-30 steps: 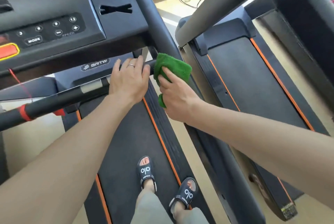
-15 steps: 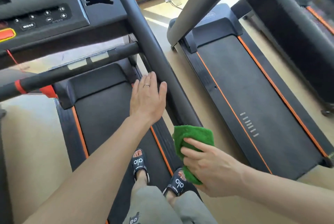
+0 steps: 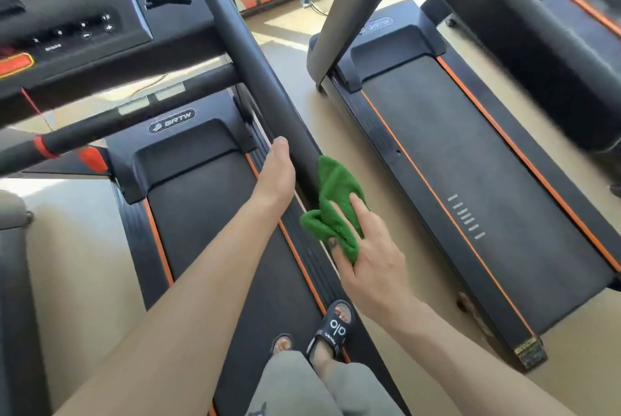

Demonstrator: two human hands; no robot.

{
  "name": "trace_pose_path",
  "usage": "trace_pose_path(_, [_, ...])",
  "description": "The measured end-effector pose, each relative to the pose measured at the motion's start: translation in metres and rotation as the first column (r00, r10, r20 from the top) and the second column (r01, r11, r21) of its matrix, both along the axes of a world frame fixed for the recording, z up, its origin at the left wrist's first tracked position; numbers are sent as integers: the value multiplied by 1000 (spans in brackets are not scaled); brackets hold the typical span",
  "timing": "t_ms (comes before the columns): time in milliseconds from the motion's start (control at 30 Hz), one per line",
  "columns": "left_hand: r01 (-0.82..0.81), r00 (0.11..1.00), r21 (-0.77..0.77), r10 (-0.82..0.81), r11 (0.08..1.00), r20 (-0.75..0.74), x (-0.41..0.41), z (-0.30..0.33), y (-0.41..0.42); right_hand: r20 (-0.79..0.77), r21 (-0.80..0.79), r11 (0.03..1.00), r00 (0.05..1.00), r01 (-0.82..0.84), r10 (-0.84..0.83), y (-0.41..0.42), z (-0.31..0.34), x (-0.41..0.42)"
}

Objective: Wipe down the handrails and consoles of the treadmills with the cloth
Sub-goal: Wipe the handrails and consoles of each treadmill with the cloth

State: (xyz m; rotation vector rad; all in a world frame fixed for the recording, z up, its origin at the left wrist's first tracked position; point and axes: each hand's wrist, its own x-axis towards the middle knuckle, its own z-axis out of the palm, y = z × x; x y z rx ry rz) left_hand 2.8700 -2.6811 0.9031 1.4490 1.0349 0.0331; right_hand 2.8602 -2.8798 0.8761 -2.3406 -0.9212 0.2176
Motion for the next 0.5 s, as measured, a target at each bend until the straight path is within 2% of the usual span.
trace_pose_path(100, [18, 999, 25, -19, 1000, 39, -4, -6, -19, -130, 97, 980, 978, 176, -163, -28, -1, -31])
trace_pose_path(233, [29, 996, 10, -30, 1000, 88, -6, -15, -30, -387, 112, 894, 848, 433, -362, -33, -17, -55])
trace_pose_path(333, [37, 994, 21, -39, 999, 106, -4, -21, -31, -422, 58, 886, 815, 461, -397, -17, -1, -41])
trace_pose_path(400, [33, 993, 42, -38, 999, 111, -3, -21, -32, -489, -102, 902, 768, 419, -412, 2, 11, -8])
trace_pose_path(467, [44, 995, 44, -48, 998, 92, -1, -23, -31, -642, -171, 922, 671, 348, -372, 25, 12, 33])
trace_pose_path(500, [49, 995, 48, -53, 998, 79, -1, -25, -31, -740, -155, 930, 584, 335, -334, 37, 11, 50])
